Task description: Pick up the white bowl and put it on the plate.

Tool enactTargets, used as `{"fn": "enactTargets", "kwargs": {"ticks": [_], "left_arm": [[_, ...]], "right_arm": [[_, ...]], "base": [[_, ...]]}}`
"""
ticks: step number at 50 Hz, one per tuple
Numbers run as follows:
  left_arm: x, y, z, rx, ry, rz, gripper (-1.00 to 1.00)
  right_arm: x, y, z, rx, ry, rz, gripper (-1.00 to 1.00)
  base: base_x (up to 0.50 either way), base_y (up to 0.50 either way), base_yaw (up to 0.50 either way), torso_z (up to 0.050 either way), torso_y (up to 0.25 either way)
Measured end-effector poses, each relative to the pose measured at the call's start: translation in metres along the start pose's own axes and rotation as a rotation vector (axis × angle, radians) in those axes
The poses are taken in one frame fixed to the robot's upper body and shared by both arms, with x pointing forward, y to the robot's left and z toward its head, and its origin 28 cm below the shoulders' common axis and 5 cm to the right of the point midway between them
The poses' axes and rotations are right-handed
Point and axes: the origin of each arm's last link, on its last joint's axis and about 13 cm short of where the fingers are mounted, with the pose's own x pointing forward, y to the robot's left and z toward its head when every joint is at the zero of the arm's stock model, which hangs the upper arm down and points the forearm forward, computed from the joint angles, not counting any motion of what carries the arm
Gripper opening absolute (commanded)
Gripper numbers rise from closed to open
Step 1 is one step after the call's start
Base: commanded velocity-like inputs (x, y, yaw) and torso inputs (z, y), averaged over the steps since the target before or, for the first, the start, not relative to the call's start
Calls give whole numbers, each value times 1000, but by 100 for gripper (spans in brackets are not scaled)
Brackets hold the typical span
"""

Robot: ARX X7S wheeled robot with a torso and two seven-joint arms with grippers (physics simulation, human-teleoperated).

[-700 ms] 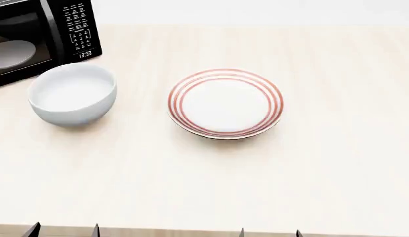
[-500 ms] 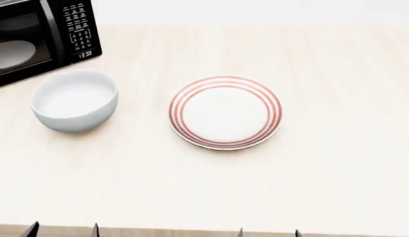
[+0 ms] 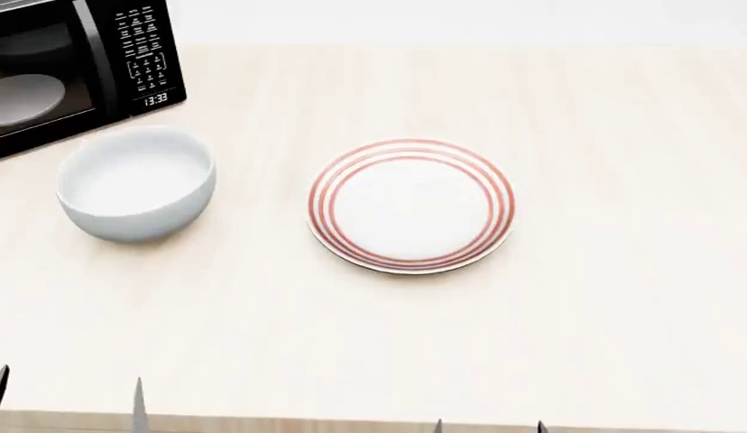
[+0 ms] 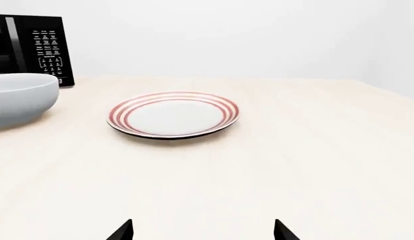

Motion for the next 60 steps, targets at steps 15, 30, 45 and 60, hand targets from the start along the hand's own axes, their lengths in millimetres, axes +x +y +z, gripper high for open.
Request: {"fn": "enactTargets", "kwargs": {"ticks": [15,30,45,60], "left_arm": [[-1,3,9,40,-70,12,100],[2,11,34,32,-155,49,100],[0,15,54,8,-214,64,100],[-2,16,58,5,-230,66,100]], "right_arm": [[-2,-1,10,7,-18,-10,100],[-8,1,48,-3,-123,-18,100],[-16,3,71,-16,-197,-17,100],[-19,3,77,-24,-227,-3,100]], "base": [[0,0,0,0,0],[0,0,0,0,0],[42,0,0,0,0],[500,0,0,0,0]]}}
